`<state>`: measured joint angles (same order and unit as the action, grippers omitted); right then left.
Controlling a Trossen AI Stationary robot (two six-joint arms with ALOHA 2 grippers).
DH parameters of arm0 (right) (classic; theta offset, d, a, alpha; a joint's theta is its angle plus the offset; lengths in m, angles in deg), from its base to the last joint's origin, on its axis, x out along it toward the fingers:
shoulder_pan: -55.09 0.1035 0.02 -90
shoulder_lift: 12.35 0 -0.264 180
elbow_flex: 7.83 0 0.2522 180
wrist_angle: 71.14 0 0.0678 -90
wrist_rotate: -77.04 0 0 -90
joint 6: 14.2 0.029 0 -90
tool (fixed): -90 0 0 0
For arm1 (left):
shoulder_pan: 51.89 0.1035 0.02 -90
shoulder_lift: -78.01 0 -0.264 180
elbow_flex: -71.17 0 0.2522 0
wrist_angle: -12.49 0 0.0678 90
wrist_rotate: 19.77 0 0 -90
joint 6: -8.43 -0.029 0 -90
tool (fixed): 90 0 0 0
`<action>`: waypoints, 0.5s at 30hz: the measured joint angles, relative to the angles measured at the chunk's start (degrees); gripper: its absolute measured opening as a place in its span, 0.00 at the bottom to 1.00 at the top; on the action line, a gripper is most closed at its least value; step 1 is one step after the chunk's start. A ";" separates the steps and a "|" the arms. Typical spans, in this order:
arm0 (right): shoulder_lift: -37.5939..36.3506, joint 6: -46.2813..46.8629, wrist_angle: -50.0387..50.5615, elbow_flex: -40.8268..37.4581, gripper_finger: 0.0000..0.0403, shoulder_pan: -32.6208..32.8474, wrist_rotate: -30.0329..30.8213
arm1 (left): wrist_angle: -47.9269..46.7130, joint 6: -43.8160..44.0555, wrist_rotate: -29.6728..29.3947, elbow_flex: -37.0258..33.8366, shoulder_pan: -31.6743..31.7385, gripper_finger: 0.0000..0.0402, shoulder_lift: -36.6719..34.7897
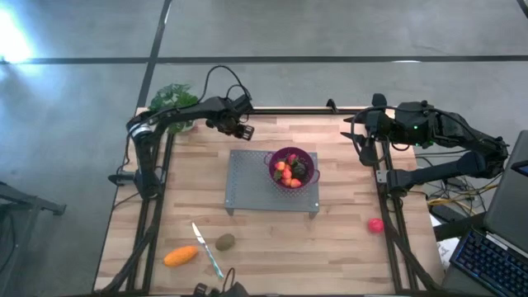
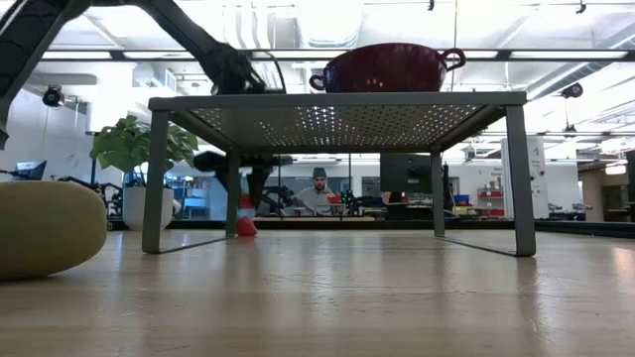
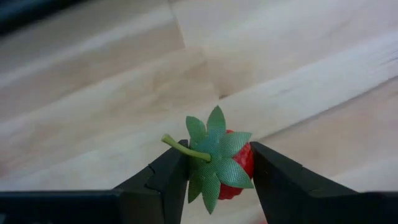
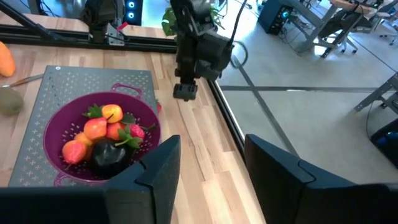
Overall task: Pick & Place Fruit
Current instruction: Put the strawberry in the purple strainer bowl on the shelf
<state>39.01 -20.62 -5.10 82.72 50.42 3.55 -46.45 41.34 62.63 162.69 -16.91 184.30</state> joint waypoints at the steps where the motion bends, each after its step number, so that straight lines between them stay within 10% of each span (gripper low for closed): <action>1: 0.00 -0.01 0.01 0.00 0.44 0.00 0.00 | 0.18 0.00 0.02 0.33 0.00 0.42 -0.92; 15: 0.00 -0.22 -0.01 0.00 0.49 0.00 0.00 | 0.09 -0.67 0.04 1.84 -0.41 0.42 -17.67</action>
<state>39.01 -20.83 -5.11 82.72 50.42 3.55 -46.36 40.67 62.67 164.53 -17.32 166.63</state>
